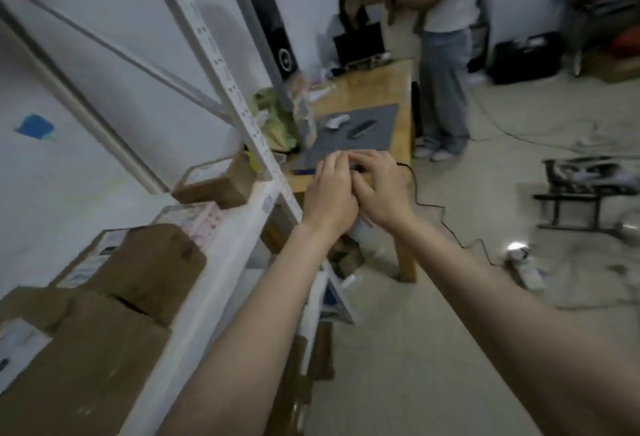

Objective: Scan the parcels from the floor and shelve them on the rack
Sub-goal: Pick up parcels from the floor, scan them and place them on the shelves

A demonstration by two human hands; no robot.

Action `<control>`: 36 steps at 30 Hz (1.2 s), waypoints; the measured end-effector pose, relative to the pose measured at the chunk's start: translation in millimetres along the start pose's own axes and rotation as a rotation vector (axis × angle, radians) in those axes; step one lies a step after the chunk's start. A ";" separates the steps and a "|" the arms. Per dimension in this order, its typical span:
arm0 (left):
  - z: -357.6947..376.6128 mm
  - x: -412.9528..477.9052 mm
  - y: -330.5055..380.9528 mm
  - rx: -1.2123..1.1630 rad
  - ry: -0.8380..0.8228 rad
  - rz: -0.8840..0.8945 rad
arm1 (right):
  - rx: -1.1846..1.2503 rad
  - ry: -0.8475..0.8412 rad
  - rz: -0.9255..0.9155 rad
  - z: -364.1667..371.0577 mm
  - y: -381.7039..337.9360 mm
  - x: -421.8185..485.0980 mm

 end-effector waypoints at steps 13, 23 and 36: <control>291.8 -209.5 292.0 -0.319 -0.712 0.409 | -0.429 0.159 0.792 -246.9 267.2 -313.7; 381.8 -345.6 396.7 -0.245 -1.018 0.717 | -0.467 0.288 1.162 -314.8 328.9 -491.3; 493.5 -486.1 420.8 -0.045 -1.133 1.184 | -0.482 0.424 1.648 -294.6 387.8 -718.9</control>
Point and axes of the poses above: each hand's wrist, its own x-axis towards the middle knuckle, its own z-axis out of the palm, y = z × x, the point moved 8 cm from there along x, towards the middle knuckle, and after that the axes turned 8 degrees about y, right-handed, at the moved point
